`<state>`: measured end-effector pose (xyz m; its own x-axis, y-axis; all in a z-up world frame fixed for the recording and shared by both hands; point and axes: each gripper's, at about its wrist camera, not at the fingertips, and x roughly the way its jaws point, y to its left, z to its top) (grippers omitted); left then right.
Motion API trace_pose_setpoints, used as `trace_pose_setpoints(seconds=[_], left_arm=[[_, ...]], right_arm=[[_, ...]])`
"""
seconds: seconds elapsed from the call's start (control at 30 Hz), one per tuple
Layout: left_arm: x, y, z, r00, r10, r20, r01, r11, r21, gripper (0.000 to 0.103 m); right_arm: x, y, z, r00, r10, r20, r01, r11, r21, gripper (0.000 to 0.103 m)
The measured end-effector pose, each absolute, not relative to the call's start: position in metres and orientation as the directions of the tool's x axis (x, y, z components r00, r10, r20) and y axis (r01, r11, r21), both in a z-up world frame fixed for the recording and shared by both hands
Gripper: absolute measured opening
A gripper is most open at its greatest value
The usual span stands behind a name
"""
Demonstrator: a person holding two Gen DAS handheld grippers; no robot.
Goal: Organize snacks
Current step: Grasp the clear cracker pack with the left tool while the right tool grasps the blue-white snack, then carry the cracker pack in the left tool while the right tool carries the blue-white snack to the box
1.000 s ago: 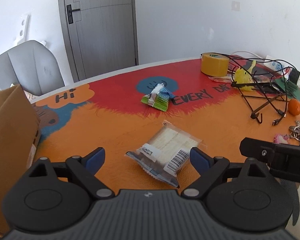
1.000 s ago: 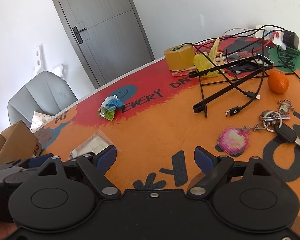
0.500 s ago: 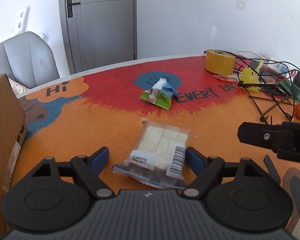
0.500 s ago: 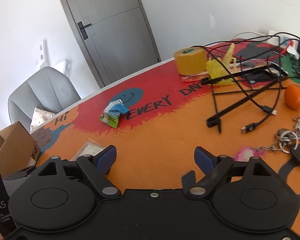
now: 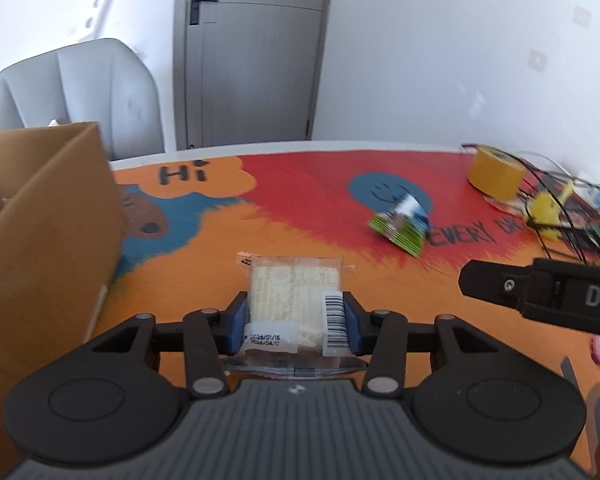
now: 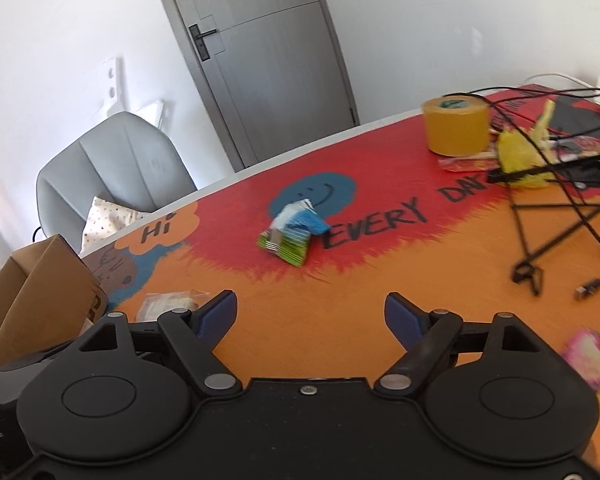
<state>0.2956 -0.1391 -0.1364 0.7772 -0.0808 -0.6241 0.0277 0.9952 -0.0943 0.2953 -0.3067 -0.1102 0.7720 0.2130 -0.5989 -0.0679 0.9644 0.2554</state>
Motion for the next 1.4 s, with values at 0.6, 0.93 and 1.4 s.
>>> trace_pose_setpoints(seconds=[0.6, 0.93, 1.4], left_arm=[[0.325, -0.113, -0.124, 0.796, -0.007, -0.605, -0.117, 0.979, -0.165, 0.046], [0.336, -0.113, -0.131, 0.788, -0.006, -0.616, -0.126, 0.977, -0.170, 0.046], [0.314, -0.120, -0.122, 0.789, -0.018, -0.614, -0.103, 0.982, -0.161, 0.046]], right_arm=[[0.365, -0.279, -0.121, 0.769, 0.172, -0.615, -0.104, 0.984, 0.145, 0.073], [0.394, -0.270, -0.133, 0.773, 0.132, -0.620, -0.102, 0.991, 0.083, 0.071], [0.348, -0.287, -0.130, 0.771, 0.166, -0.615, -0.087, 0.984, 0.155, 0.034]])
